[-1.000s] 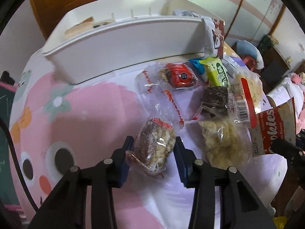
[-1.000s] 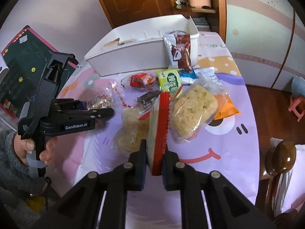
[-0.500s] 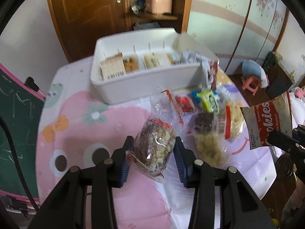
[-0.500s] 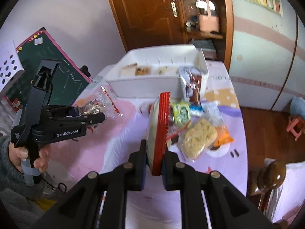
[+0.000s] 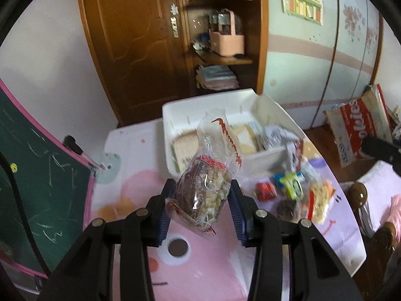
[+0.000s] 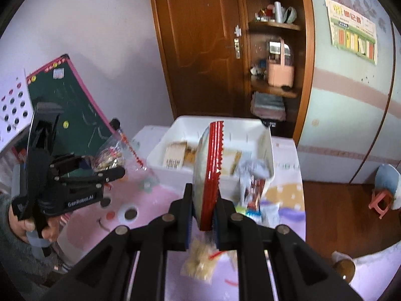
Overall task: Organize snacks
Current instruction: 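Carry both bags over the white bin and lower them inside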
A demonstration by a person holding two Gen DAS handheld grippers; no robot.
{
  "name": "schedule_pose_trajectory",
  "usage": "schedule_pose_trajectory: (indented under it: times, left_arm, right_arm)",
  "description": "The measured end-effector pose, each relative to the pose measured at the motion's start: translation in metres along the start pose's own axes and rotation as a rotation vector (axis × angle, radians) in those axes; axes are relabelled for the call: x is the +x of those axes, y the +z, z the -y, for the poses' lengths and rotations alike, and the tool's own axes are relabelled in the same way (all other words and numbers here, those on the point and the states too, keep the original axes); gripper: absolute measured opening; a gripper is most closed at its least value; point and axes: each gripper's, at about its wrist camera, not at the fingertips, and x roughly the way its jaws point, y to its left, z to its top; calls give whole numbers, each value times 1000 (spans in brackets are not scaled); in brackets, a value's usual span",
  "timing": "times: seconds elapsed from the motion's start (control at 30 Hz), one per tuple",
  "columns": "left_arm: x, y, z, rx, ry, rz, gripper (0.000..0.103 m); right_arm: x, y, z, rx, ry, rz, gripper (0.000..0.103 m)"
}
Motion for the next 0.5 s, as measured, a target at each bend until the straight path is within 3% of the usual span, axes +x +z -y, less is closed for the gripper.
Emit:
schedule_pose_trajectory:
  times: [0.3,0.5]
  left_arm:
    - [12,58,-18,-19,54,56,41]
    - [43,91,-27,-52,61,38,41]
  right_arm:
    - [35,68,7,14,-27,41,13]
    - [82,93,20,50,-43,1,13]
